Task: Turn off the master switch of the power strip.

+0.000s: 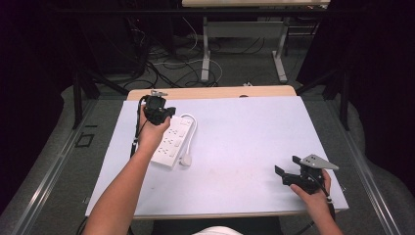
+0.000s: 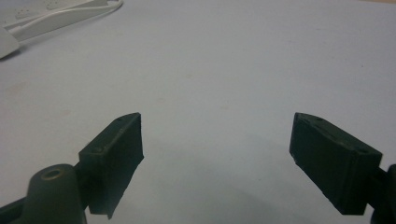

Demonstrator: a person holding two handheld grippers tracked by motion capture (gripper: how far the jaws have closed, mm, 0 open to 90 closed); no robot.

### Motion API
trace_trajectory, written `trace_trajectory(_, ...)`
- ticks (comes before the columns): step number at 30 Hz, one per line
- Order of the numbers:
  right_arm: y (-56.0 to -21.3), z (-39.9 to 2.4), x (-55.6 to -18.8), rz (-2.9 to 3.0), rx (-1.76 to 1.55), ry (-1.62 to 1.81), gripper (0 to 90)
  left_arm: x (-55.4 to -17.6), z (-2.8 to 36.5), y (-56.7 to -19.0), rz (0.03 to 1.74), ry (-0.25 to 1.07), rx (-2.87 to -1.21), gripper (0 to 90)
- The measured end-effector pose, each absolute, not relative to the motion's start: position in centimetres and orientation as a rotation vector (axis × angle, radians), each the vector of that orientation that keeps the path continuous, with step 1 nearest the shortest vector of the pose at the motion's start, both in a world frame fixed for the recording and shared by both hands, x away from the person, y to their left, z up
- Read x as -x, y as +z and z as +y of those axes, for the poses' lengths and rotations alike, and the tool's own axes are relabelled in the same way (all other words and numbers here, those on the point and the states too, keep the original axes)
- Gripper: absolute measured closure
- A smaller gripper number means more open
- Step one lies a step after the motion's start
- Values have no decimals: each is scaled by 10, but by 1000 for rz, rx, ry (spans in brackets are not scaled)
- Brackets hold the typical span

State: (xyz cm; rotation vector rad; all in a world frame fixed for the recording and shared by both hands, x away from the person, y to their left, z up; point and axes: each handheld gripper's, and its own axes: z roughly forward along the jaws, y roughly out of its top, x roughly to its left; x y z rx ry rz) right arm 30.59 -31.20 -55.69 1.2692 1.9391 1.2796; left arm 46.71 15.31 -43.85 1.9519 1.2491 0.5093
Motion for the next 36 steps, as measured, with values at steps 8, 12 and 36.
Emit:
trace_trajectory(8,-557,-313,-307,1924,-1256,1270,168,-476,144,-444,1269,491,-1984,900)
trace_trajectory(12,-557,-313,-307,1938,-1257,1280,168,-479,143,-446,1277,488,-1980,900)
trace_trajectory(36,-556,-313,-305,1949,-1256,1280,166,-505,127,-462,1301,452,-2000,900)
